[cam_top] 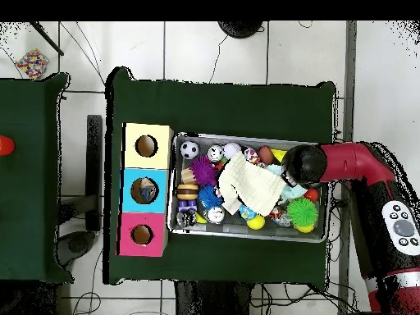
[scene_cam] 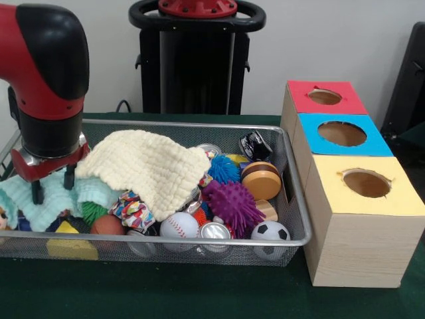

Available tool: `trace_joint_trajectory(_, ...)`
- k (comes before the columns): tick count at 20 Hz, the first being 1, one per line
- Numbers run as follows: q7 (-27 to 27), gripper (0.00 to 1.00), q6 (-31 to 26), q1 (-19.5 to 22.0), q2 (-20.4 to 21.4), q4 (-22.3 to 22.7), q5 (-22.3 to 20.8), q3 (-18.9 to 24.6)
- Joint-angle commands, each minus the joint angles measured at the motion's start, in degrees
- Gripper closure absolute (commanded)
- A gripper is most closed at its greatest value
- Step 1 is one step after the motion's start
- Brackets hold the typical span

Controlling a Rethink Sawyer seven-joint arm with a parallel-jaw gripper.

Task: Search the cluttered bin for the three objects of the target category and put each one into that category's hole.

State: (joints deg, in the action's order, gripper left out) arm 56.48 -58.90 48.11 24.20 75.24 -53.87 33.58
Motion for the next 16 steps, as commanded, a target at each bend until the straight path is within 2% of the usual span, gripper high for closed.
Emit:
trace_joint_trajectory(1,-10.3,0.00,3.9,0.0,-4.3,-0.9,-4.5,-2.6)
trace_joint_trajectory(16,-9.7,0.00,4.5,-0.1,-4.0,-1.1,-3.9,-2.1)
